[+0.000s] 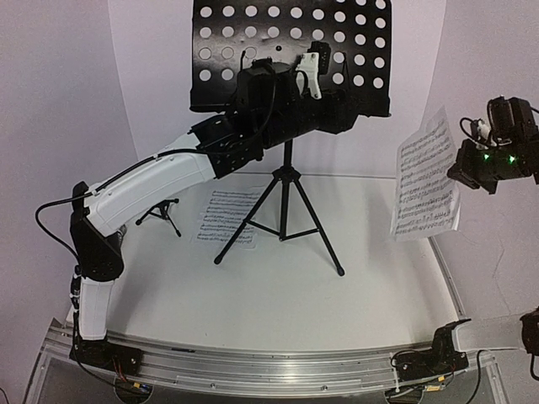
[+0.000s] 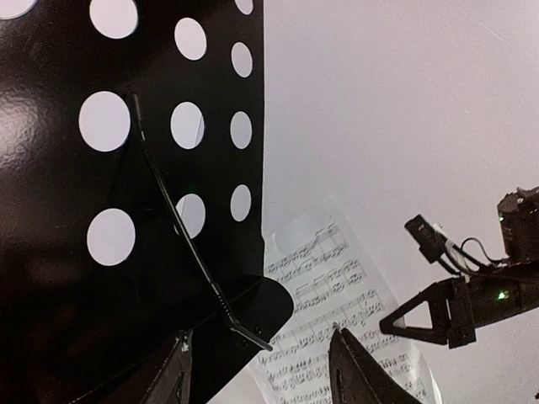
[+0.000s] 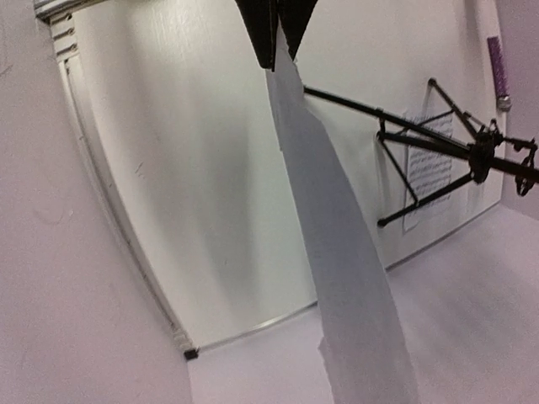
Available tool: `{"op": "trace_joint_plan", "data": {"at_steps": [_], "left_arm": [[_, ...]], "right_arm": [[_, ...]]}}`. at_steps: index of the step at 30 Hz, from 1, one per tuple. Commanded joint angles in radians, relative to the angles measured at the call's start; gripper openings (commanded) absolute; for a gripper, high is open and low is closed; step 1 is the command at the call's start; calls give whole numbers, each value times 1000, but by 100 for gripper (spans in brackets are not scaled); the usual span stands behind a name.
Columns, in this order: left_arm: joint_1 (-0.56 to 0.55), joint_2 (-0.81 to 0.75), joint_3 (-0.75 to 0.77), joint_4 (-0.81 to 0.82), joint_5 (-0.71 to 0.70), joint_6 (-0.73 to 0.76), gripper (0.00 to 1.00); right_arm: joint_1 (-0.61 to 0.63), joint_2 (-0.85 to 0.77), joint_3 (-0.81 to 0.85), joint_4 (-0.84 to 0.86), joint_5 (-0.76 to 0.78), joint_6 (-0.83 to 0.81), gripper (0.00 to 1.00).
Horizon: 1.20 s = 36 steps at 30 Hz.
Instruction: Pack up the instrument practice props
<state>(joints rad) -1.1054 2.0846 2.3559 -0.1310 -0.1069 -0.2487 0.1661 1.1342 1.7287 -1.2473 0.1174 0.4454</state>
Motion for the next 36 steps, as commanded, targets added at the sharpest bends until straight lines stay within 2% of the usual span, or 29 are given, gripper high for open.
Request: {"op": "trace_joint_plan", "data": {"at_steps": [1,3,7,11,13,16,19,23,27,30,33,36], "left_arm": [[10,-106,-52,20,32,79,61],[10,-128,-78,19,52,106,64],[10,-183,-127,22,129,172,69],[11,-273,-221,25,280,246,74],[9,-353,-332,35,393,309,74],[9,-523,-596,96,595,390,75],[9,-676,-829,113,676,439,78],[19,-771,-1024,73,687,315,83],[33,-804,-1208,233,831,123,91],[33,-766,-1226,410,896,-11,99],[32,-717,-1195,509,901,-86,100],[21,-682,-1165,541,943,-123,99]], "right_arm": [[-1,38,-19,-218,-339,31,0],[-1,40,-46,-233,-482,0,0],[-1,9,-67,-255,-641,-70,0],[0,-39,-88,-259,-856,-130,0],[0,-63,-106,-267,-946,-162,0],[0,-105,-119,-272,-1052,-231,0],[0,-152,-113,-271,-1139,-303,0],[0,-199,-92,-233,-1224,-379,0],[1,-232,-88,-70,-1266,-337,0],[0,-231,-84,35,-1275,-305,0],[0,-222,-82,103,-1272,-285,0],[0,-226,-92,184,-1243,-247,0]]}}
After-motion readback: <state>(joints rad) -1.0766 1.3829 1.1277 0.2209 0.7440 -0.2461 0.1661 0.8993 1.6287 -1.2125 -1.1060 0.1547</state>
